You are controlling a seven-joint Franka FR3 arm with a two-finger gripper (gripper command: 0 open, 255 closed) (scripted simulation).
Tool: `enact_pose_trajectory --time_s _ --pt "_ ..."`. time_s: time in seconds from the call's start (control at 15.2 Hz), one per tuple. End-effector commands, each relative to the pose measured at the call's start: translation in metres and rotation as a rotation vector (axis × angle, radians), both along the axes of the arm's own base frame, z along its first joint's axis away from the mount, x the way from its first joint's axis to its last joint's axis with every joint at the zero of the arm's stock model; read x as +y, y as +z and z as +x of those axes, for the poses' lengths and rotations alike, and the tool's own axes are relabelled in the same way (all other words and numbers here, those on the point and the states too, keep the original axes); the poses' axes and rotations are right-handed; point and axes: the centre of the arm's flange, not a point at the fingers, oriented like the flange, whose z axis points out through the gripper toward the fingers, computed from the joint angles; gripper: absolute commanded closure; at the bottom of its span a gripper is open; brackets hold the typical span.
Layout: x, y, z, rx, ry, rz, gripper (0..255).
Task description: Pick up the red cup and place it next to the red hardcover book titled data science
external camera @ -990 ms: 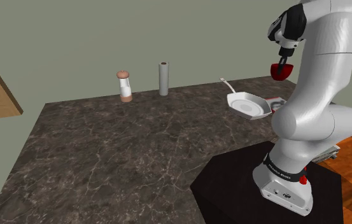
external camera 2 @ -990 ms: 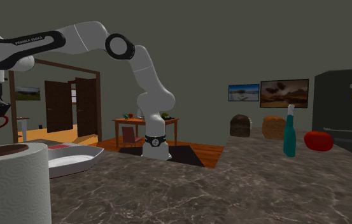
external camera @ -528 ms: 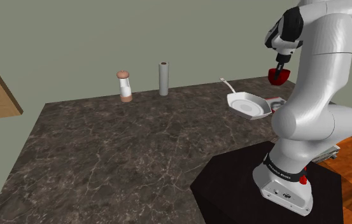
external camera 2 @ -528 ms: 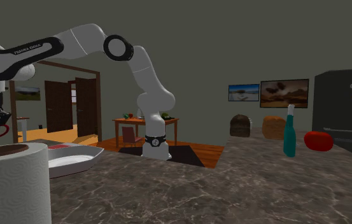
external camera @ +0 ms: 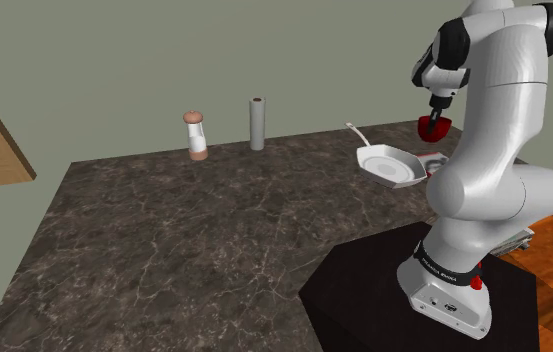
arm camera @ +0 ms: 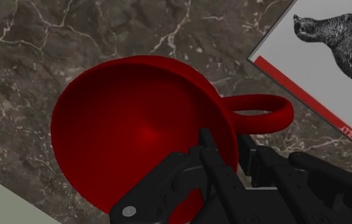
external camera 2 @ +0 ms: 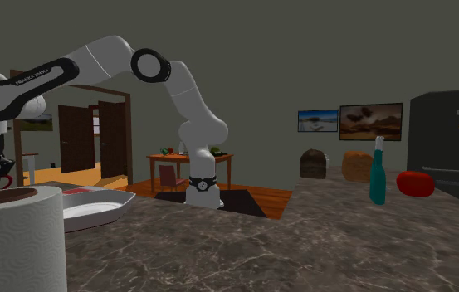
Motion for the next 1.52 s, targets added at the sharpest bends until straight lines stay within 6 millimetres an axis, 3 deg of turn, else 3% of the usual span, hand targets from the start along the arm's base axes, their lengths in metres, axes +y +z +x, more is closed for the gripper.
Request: enact_pose_trajectory --time_s 0.0,0.59,0.66,0.99,1.25,1.45 --pt "0.001 -0.01 -0.001 -0.001 0.0 -0.001 255" --pt "0.001 -0.017 -0.001 -0.001 0.0 -0.001 255" --pt "0.001 -0.017 -0.001 -0.001 0.0 -0.001 0" --pt "0.001 -0.017 -0.001 -0.001 0.0 -0.001 0" --pt "0.007 0.033 0.003 -0.001 0.0 -0.001 0" --pt "0.007 0.033 0.003 -0.001 0.0 -0.001 0"
